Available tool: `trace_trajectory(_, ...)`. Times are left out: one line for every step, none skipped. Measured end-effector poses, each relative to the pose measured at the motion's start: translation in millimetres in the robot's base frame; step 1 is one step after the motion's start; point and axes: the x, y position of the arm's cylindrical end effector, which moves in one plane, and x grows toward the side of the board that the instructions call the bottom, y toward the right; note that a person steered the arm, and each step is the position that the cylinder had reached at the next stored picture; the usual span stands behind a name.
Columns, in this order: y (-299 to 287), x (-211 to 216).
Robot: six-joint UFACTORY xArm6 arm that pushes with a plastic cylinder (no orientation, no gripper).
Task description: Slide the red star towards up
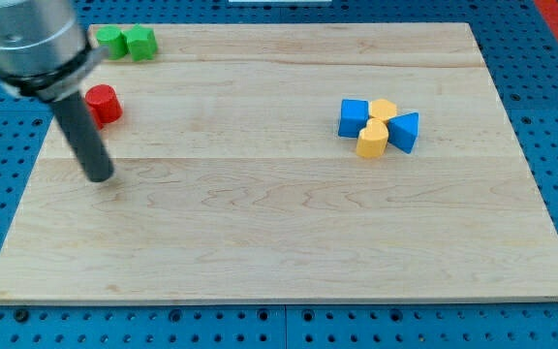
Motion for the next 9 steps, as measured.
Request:
trace_trajectory(-10,-12)
trace_trajectory(-10,-45)
trace_trajectory(-11,-70)
trace_trajectory(-15,-79)
trace_trajectory(-29,-88)
trace_trajectory(-45,-93)
trace_trajectory(-54,-93)
trace_trajectory(-76,-92)
trace_trajectory(-76,-96)
